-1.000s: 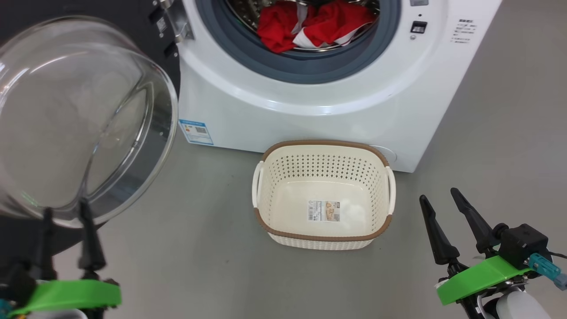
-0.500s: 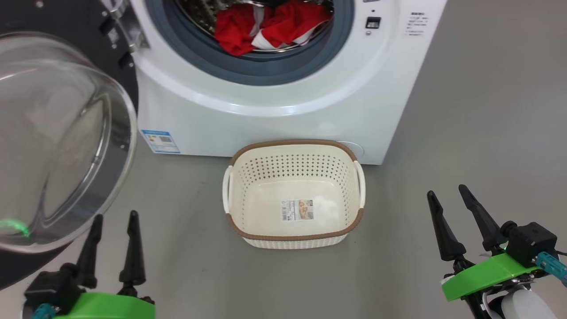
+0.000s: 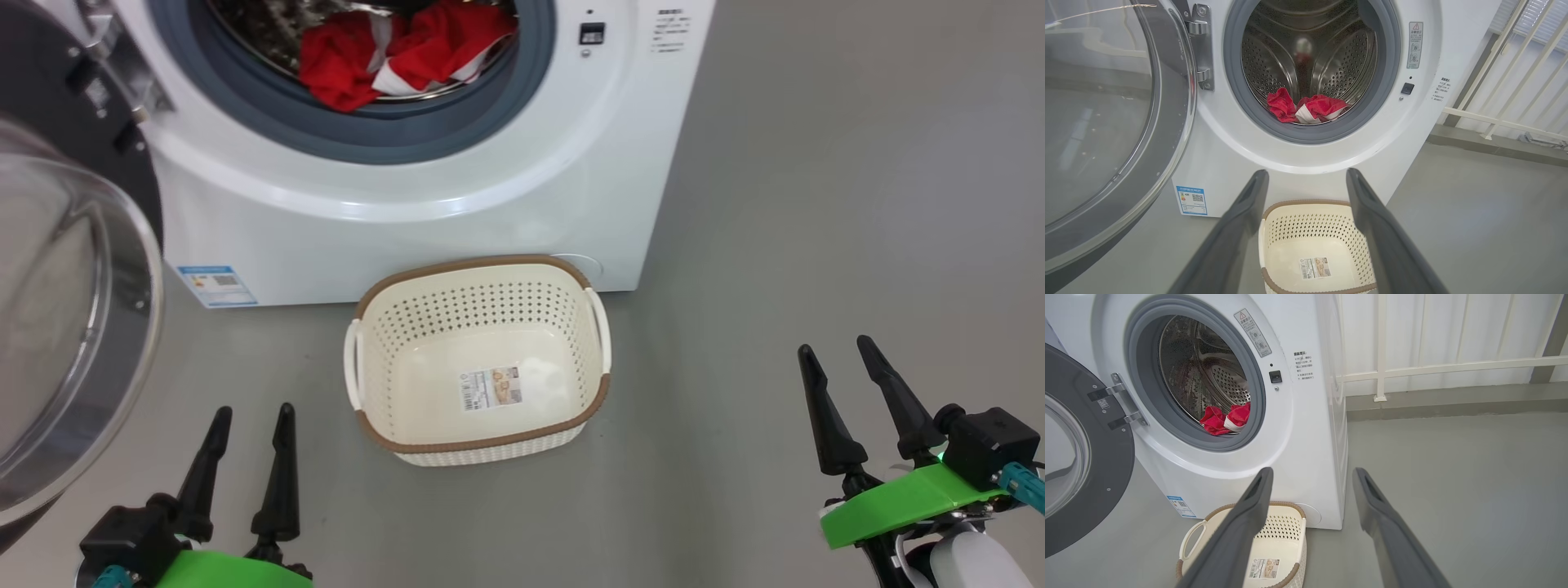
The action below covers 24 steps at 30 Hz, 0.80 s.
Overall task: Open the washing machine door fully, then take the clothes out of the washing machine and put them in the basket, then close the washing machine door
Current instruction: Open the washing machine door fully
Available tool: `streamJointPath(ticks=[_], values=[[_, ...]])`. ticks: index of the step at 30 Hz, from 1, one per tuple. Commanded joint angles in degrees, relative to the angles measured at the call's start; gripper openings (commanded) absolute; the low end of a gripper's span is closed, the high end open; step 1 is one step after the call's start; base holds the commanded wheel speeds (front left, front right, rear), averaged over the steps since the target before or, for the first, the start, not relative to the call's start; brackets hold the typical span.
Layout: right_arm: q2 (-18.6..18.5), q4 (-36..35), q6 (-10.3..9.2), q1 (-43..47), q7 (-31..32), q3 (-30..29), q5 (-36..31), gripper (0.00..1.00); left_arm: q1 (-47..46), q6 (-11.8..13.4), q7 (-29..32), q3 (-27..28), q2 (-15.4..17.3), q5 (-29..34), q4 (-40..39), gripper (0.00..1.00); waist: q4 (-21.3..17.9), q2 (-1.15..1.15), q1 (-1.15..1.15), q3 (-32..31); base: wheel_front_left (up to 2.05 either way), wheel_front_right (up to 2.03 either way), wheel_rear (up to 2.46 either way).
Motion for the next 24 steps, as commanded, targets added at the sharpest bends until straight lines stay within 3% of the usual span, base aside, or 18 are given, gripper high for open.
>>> streamJointPath(ticks=[1, 11, 24], values=[[-0.30, -1.55, 0.02, 0.63, -0.51, 0.75, -0.33, 1.00, -0.24, -0.32, -0.29, 1.43, 1.17, -0.43, -1.54, 1.00, -1.65, 0.00, 0.00, 0.11, 0.00, 0.00, 0.00], [-0.09, -1.49, 0.02, 1.23, -0.51, -0.08, -0.27, 1.00, -0.01, -0.32, -0.29, 0.42, 1.26, -0.46, -1.44, 1.00, -5.33, 0.00, 0.00, -0.37, 0.00, 0.00, 0.00], [0.16, -1.63, 0.02, 1.82, -0.51, -0.69, -0.43, 1.00, -0.06, -0.32, -0.29, 0.02, 1.38, -0.62, -1.72, 1.00, -5.97, 0.00, 0.00, -0.62, 0.00, 0.00, 0.00]])
